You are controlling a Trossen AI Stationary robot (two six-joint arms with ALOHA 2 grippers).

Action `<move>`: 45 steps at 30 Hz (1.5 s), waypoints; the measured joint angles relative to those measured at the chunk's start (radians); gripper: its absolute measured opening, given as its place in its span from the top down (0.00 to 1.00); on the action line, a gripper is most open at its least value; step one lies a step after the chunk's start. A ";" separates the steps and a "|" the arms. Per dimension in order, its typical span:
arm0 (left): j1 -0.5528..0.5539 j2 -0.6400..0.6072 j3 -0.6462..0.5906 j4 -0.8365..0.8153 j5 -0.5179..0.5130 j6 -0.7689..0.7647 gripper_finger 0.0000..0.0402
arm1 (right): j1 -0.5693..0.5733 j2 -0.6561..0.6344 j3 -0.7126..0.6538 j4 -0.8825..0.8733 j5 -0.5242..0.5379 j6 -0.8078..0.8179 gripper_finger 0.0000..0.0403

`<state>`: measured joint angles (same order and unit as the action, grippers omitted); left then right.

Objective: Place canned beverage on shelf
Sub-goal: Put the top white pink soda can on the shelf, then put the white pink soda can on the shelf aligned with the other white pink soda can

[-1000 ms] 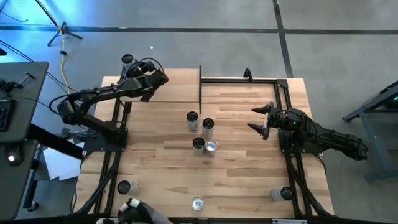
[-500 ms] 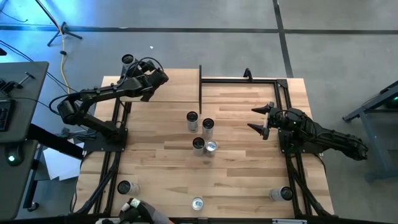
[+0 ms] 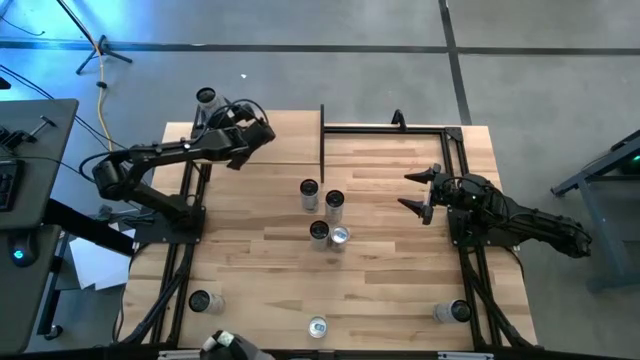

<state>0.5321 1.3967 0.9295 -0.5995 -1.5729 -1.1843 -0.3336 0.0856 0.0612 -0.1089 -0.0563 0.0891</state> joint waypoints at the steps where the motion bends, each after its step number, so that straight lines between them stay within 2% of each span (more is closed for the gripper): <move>1: -0.011 -0.005 0.000 -0.019 0.001 -0.012 0.18 | 0.000 0.000 0.000 0.000 0.000 0.000 0.04; 15: -0.169 -0.098 0.000 -0.294 0.003 -0.170 0.18 | 0.000 0.000 0.000 -0.003 0.000 0.000 0.04; 20: -0.241 -0.128 0.000 -0.409 0.067 -0.253 0.18 | 0.000 0.000 0.000 -0.004 0.000 0.000 0.04; 27: -0.382 -0.186 0.000 -0.574 0.259 -0.355 0.18 | 0.000 0.000 0.000 -0.004 0.000 0.000 0.04; 35: -0.561 -0.260 0.000 -0.582 0.512 -0.404 0.18 | 0.000 0.000 0.000 -0.007 0.000 0.000 0.04; 39: -0.633 -0.269 0.000 -0.582 0.661 -0.440 0.18 | 0.000 0.000 0.000 -0.007 0.000 0.000 0.04; 45: -0.738 -0.256 0.000 -0.574 0.955 -0.504 0.18 | 0.000 0.000 0.000 -0.007 0.000 0.000 0.04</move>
<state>-0.2063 1.1404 0.9291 -1.1739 -0.6180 -1.6887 -0.3333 0.0853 0.0612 -0.1158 -0.0560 0.0888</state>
